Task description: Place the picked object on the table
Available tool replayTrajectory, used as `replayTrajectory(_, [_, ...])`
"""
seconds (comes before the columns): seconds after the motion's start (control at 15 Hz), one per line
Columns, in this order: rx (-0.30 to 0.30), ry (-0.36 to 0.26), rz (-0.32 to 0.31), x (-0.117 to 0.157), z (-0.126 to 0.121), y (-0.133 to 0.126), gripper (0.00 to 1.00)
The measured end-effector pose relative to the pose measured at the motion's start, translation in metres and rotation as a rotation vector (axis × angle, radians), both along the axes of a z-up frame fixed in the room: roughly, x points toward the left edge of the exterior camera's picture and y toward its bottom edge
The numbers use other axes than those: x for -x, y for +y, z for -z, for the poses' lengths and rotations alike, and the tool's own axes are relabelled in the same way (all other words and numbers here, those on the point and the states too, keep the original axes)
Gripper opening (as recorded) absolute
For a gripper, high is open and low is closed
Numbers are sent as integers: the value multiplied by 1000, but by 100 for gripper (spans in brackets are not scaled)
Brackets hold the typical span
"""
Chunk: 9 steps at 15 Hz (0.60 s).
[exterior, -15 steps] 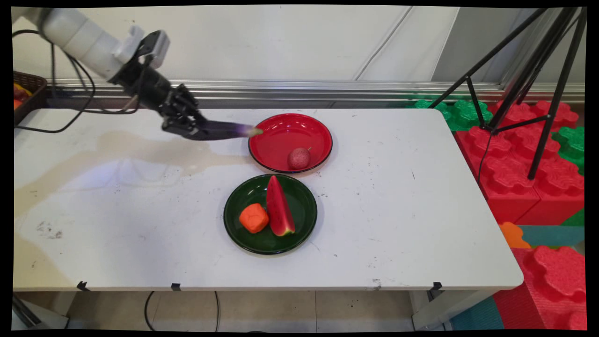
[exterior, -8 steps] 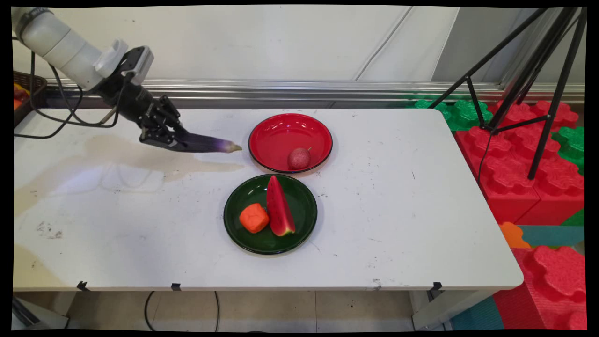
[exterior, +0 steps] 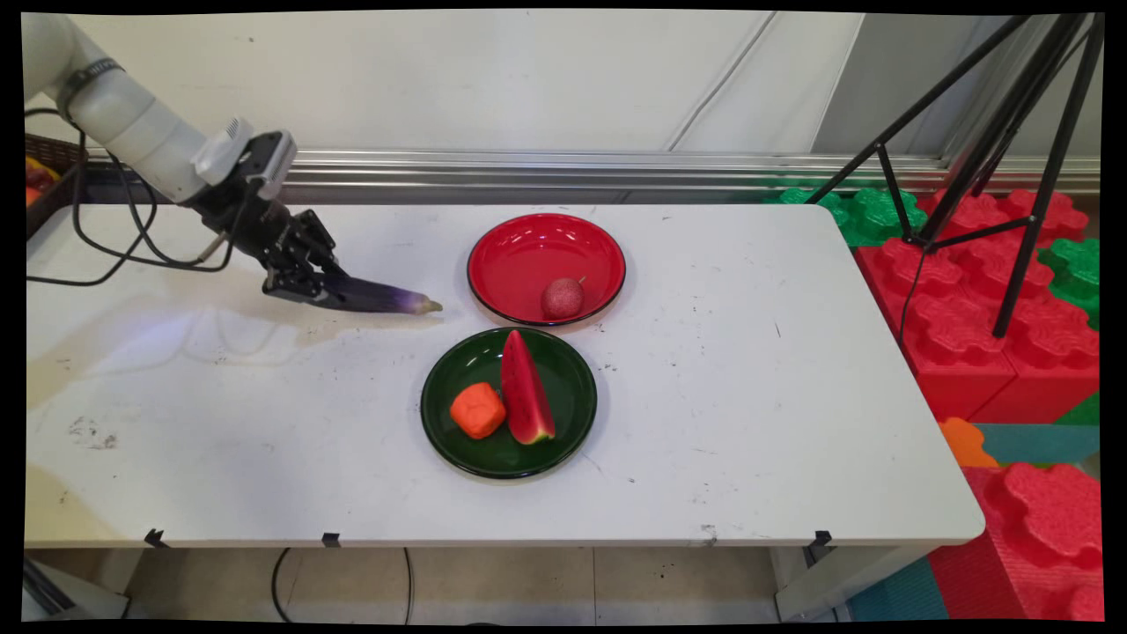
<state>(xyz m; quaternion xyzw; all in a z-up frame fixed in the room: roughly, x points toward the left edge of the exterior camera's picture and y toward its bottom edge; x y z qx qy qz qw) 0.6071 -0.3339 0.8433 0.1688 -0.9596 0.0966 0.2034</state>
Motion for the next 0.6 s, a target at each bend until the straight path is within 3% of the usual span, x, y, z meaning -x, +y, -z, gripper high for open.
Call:
replayTrajectory(0.2, [-8,3,-3,-1,13,-3,0])
replayTrajectory(0.27, [-11,6,-5,-2,17,-4,100])
replayTrajectory(0.6, [-14,24,-6,-5,23,-6,100])
